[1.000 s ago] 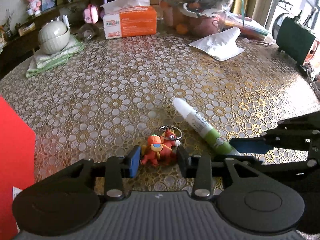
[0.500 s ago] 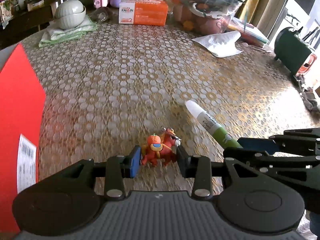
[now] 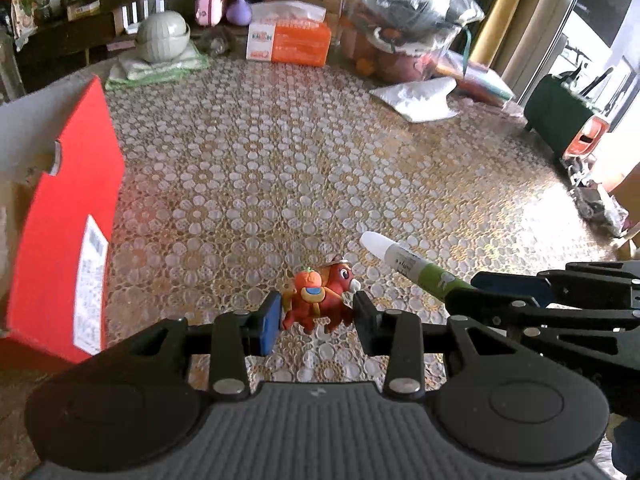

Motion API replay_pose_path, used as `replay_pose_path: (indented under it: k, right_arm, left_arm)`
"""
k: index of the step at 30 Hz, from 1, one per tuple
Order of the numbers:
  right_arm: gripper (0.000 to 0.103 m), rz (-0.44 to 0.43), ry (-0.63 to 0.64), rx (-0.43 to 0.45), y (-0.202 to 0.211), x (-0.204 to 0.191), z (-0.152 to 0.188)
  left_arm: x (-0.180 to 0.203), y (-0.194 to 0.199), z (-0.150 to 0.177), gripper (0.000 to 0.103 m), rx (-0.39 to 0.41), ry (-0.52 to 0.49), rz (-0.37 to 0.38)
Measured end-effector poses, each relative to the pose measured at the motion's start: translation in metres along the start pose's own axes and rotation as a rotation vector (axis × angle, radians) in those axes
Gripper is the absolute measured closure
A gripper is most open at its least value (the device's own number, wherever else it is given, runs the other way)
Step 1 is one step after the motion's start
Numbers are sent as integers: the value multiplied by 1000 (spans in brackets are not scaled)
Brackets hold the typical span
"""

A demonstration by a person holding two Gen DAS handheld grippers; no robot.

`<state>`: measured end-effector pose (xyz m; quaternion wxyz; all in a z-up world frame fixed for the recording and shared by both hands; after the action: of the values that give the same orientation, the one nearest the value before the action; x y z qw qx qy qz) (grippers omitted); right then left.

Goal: Organize objects
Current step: 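Carry the orange figure and marker into the red shoebox and release both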

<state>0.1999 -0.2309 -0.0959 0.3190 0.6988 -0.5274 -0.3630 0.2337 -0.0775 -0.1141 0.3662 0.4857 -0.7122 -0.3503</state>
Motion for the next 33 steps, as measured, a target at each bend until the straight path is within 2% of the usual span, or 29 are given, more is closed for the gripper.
replay_pose_path:
  k: [19, 26, 33]
  right_arm:
    - [82, -34, 95, 108, 69, -78, -7]
    - [82, -31, 134, 148, 76, -113, -19]
    - [82, -46, 180, 172, 74, -151, -35]
  left_arm:
    - [-35, 103, 15, 66, 125, -9, 12]
    - [-64, 130, 18, 66, 166, 8, -3]
    - [-107, 154, 22, 66, 196, 39, -47]
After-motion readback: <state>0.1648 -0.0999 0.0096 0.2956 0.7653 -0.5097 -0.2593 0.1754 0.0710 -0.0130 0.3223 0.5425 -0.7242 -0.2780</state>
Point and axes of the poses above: each gripper's, at about its wrist camera, not at the fingertips, and y roughly against the way its jaws point, x to its right, z to its underside, the point moved 3 cm from there along -y, roughly the way its jaws point, and after that the axes turned 5 degrees about -x, right-handed, at the moved point
